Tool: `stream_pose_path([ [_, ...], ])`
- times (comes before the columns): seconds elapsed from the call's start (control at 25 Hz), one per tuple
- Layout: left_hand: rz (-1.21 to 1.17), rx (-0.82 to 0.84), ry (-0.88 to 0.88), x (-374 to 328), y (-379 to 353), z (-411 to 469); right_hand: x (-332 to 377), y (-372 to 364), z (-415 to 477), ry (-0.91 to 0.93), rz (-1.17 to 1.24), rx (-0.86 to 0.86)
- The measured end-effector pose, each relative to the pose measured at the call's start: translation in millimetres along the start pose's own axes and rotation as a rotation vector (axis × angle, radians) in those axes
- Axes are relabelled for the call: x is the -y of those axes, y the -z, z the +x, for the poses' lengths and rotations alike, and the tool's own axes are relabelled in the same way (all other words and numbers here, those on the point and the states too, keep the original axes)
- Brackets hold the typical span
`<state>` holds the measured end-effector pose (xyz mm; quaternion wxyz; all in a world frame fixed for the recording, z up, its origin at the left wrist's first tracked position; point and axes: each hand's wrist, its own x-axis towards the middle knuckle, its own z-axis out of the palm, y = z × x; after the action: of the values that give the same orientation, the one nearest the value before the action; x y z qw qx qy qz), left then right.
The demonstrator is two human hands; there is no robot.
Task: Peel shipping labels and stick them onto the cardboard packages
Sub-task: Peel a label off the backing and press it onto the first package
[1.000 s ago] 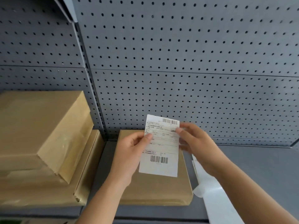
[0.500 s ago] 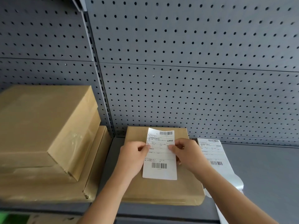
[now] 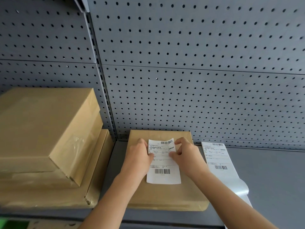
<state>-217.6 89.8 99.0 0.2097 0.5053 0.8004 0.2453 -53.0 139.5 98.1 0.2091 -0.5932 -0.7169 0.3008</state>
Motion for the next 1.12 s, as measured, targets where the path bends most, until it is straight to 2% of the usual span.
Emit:
stream_pose_path([
  [0.12,0.04,0.018,0.007,-2,3,-2,-1,-3,2,-0.003,-0.122,0.0],
  [0.2,0.1,-0.017,-0.085,-1,6,-6,-4,-3,0,0.037,-0.238,-0.03],
  [0.32,0.242,-0.064,-0.379,10,-2,-6,-12,-9,-4,0.324,-0.44,-0.172],
  [0.36,0.296,-0.032,-0.456,13,-5,-4,-13,-12,-5,0.411,-0.458,-0.164],
  [0.44,0.39,0.071,-0.532,15,-10,-3,-11,-21,-3,0.484,-0.437,-0.032],
  [0.56,0.454,0.146,-0.54,17,-12,0,-11,-30,-2,0.469,-0.458,0.085],
  [1.12,0.42,0.144,-0.456,31,2,0,-32,-7,-9,0.277,-0.541,0.054],
])
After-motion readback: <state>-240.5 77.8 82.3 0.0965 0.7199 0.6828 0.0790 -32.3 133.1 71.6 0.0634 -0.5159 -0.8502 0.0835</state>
